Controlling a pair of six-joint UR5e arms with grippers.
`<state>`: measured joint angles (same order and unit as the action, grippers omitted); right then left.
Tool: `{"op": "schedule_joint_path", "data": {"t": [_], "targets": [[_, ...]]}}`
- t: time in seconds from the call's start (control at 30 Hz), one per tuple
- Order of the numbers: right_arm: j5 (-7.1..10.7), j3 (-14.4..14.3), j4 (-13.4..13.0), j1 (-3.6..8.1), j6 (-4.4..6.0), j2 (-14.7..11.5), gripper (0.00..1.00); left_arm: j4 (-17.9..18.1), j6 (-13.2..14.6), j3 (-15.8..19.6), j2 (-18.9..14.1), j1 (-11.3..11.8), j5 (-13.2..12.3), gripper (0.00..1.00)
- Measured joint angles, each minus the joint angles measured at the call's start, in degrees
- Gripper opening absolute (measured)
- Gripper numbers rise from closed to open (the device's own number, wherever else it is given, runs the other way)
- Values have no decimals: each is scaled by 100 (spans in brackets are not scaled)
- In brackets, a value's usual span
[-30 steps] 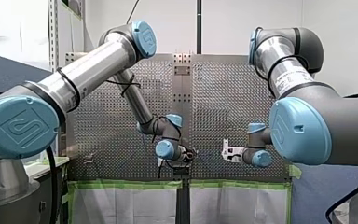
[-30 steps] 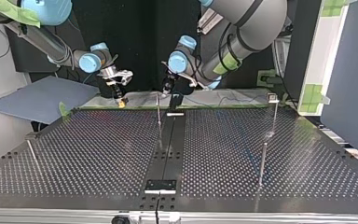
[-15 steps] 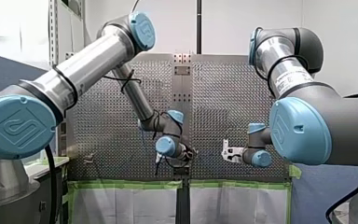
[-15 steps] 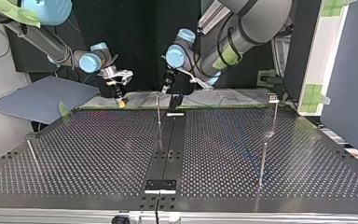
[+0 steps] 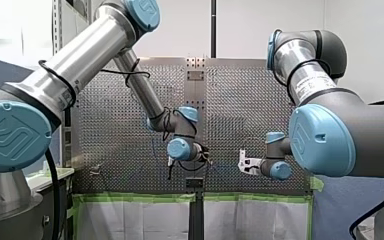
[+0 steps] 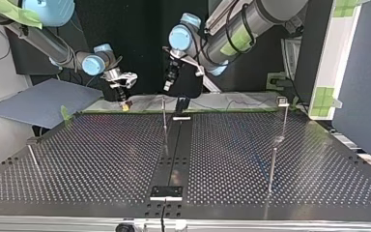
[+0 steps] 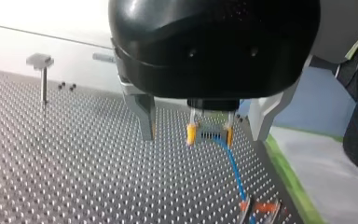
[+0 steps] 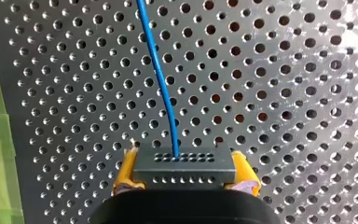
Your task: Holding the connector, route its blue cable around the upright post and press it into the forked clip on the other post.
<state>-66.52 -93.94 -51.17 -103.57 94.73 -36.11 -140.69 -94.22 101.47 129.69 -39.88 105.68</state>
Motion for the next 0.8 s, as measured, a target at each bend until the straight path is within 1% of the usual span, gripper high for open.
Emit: {"op": "schedule_joint_path", "data": {"t": [0.27,0.4,0.47,0.53,0.63,0.7,0.8], "targets": [[-38,-1,43,22,-5,3,0,-328,-200,384,-385,-384,382,99],[-44,-2,50,31,1,4,0,-529,-393,587,-588,-587,584,99],[-45,-2,52,32,2,8,0,-612,-479,673,-673,-652,671,99],[-45,-1,54,33,3,9,0,-720,-584,778,-780,-646,776,99],[-46,-1,61,34,3,10,0,-881,-743,939,-940,-540,885,99],[-46,-1,76,34,1,10,0,-992,-861,1056,-1056,-435,857,99],[-45,0,93,34,0,11,0,-1083,-1025,1219,-1219,-278,740,99]]}}
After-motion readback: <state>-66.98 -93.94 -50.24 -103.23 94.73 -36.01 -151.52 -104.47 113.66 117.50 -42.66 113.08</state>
